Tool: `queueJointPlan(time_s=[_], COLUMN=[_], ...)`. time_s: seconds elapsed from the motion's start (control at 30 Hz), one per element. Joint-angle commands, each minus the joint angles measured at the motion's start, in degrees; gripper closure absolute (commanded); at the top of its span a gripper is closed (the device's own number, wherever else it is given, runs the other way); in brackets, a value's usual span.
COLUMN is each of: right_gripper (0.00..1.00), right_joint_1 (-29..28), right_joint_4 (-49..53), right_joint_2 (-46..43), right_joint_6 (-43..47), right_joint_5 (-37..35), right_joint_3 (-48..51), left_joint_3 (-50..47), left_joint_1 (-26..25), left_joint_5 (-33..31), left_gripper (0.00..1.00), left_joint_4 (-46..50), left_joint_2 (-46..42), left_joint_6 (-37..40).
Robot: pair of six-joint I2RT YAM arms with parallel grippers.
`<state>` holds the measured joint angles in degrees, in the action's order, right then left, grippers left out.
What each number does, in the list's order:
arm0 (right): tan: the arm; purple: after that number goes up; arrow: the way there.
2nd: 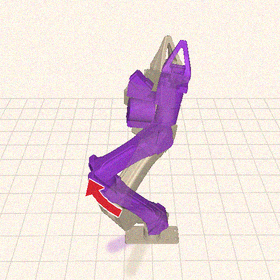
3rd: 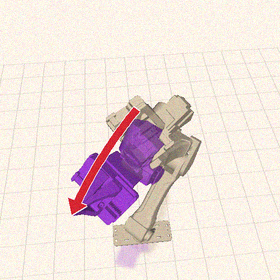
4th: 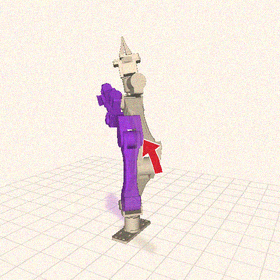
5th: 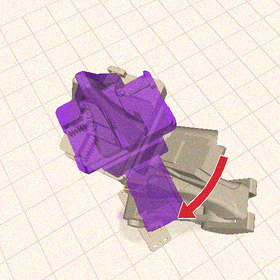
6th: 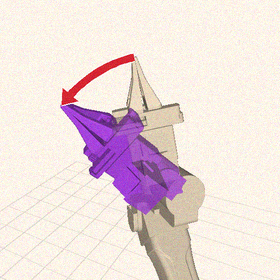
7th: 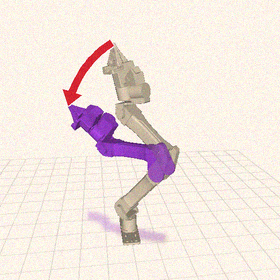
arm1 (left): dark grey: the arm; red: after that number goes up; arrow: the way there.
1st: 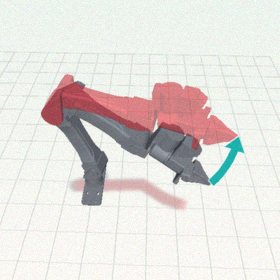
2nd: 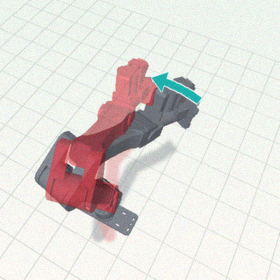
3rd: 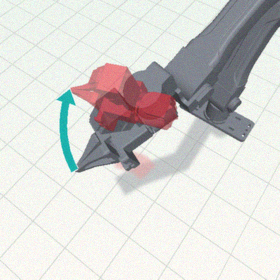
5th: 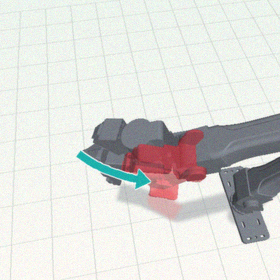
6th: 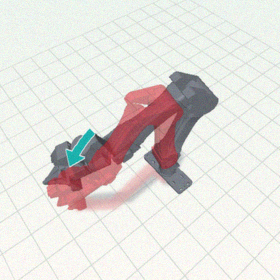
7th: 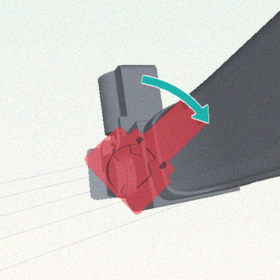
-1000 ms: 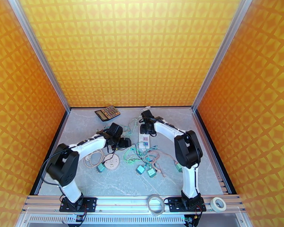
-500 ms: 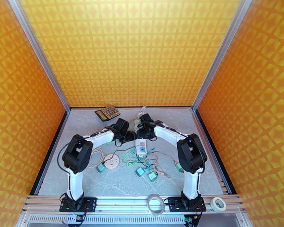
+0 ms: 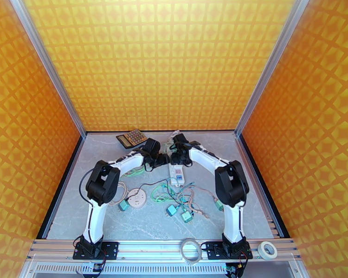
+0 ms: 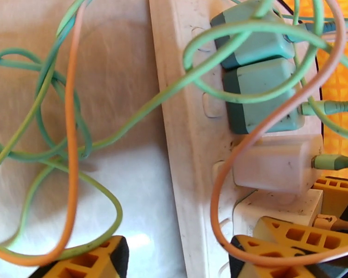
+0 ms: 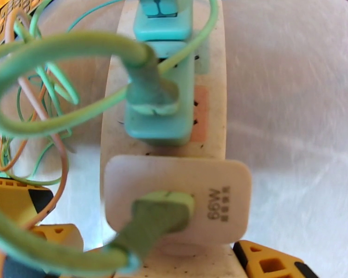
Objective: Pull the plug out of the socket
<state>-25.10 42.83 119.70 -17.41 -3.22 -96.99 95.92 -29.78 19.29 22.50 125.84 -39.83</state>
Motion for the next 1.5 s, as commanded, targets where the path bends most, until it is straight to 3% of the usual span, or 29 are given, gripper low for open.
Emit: queueJointPlan(time_s=[0.0,0.2,0.53,0.73,1.1,1.47], right_gripper=[0.53,0.53,0.53,0.53,0.54,0.54], right_joint_1=[-0.9,-1.0,-0.9,-1.1,-3.8,-3.9], right_joint_4=[-1.0,-2.7,-3.0,-1.6,4.9,7.2], right_joint_2=[0.5,-0.2,-0.3,-0.9,-1.3,-4.0], right_joint_6=[1.3,0.4,-0.2,1.0,5.5,4.1], right_joint_5=[2.9,3.6,4.9,4.1,-5.4,-5.0], right_joint_3=[-2.5,1.3,2.3,1.4,-5.9,-9.5], left_joint_3=[1.7,1.2,0.3,2.4,3.8,6.4], left_joint_1=[-0.6,-0.8,-0.7,-0.8,-1.1,-1.1], left_joint_5=[1.2,4.5,5.5,3.9,0.6,-0.8], left_gripper=[0.44,0.49,0.49,0.59,0.61,0.60], left_joint_4=[0.3,-1.6,-3.7,1.8,8.9,12.4], left_joint_2=[2.7,4.5,5.3,7.7,10.2,11.0], left_joint_6=[0.5,0.0,-1.9,-1.3,-1.6,-1.2])
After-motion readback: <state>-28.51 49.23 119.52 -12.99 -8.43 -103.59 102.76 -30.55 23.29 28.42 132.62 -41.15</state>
